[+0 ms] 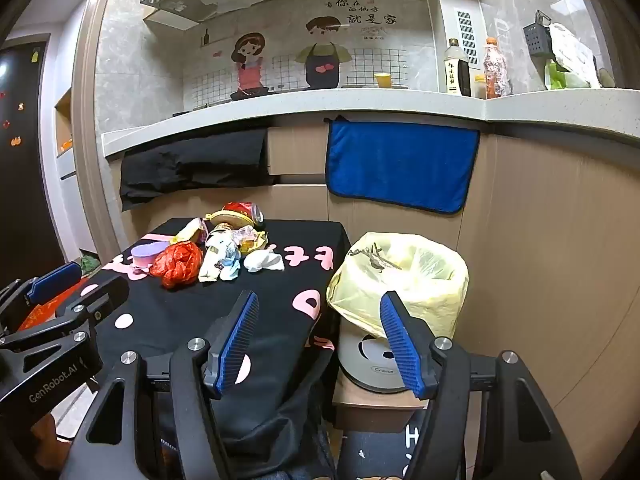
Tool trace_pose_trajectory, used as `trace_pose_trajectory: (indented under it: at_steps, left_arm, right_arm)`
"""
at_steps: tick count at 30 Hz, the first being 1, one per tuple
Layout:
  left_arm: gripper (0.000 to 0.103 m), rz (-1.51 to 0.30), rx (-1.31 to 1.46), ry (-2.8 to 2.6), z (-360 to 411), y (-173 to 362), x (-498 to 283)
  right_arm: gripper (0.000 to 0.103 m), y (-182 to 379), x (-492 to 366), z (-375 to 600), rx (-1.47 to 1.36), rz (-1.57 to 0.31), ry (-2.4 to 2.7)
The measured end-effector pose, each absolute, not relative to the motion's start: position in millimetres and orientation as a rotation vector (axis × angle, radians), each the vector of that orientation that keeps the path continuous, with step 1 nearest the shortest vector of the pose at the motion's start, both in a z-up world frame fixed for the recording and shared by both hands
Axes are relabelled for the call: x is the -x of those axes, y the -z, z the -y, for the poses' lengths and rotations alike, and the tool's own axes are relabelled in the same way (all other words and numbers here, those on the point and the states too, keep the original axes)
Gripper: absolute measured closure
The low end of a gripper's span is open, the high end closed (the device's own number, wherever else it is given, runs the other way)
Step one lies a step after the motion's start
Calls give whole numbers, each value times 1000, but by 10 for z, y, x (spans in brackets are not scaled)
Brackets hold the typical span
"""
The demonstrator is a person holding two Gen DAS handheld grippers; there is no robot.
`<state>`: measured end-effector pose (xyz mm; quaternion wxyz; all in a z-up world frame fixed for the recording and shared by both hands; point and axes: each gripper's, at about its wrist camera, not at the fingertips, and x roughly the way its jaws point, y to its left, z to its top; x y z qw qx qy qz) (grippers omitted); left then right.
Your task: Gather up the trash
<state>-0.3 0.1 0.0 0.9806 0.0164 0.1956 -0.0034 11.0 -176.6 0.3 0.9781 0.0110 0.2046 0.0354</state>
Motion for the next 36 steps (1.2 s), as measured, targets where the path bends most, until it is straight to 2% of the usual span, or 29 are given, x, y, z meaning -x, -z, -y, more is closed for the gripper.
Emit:
trace_pose_trajectory:
  at_steps: [36]
  left_arm:
    - [37, -406, -24, 13, 1, -57, -21]
  right_arm:
    - [42, -60, -76, 1740, -1, -409, -55]
